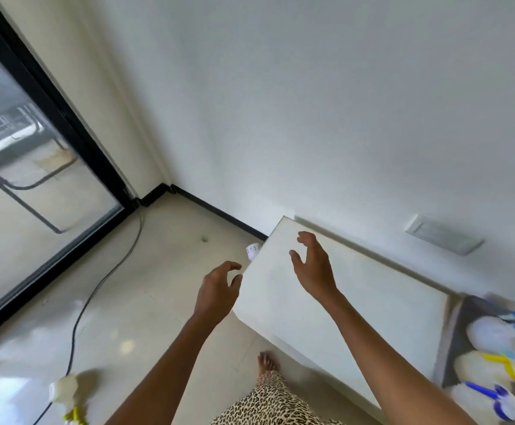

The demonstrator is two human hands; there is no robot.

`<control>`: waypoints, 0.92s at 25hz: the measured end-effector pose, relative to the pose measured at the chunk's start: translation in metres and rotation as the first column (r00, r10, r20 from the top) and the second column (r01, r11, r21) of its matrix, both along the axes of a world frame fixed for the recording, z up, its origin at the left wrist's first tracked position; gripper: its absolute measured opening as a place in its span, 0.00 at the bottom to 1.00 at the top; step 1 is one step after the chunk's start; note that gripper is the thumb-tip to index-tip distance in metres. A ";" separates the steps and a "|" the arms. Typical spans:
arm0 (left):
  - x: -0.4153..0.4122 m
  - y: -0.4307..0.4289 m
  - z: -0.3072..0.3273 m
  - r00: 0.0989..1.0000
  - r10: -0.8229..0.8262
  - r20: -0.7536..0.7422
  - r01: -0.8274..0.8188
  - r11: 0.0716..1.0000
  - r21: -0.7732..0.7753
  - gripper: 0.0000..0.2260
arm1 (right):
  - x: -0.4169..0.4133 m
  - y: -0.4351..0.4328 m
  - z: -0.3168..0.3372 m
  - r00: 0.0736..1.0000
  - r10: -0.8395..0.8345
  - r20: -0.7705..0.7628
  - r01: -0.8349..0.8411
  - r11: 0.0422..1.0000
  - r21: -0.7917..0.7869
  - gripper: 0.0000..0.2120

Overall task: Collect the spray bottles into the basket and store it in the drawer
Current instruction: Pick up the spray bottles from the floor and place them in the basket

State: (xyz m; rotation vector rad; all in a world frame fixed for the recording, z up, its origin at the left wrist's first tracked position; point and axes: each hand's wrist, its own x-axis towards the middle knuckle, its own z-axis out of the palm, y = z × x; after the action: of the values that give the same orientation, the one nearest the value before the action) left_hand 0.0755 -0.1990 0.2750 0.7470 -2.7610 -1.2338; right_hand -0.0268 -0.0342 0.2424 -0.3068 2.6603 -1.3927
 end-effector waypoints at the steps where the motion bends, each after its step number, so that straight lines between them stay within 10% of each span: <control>1: -0.015 -0.016 -0.003 1.000 0.001 0.013 -0.001 1.000 -0.010 0.11 | -0.013 -0.016 -0.005 1.000 0.002 0.017 -0.002 1.000 0.001 0.18; 23: -0.184 -0.248 -0.118 0.928 -0.299 0.221 0.280 0.953 0.112 0.10 | -0.116 -0.247 -0.119 0.860 -0.207 0.466 0.134 0.974 0.184 0.08</control>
State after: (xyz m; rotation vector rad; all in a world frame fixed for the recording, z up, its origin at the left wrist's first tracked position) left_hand -0.1087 -0.4468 0.1573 0.5323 -3.1251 -1.3924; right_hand -0.1429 -0.2813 0.1229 0.2722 2.3836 -1.1181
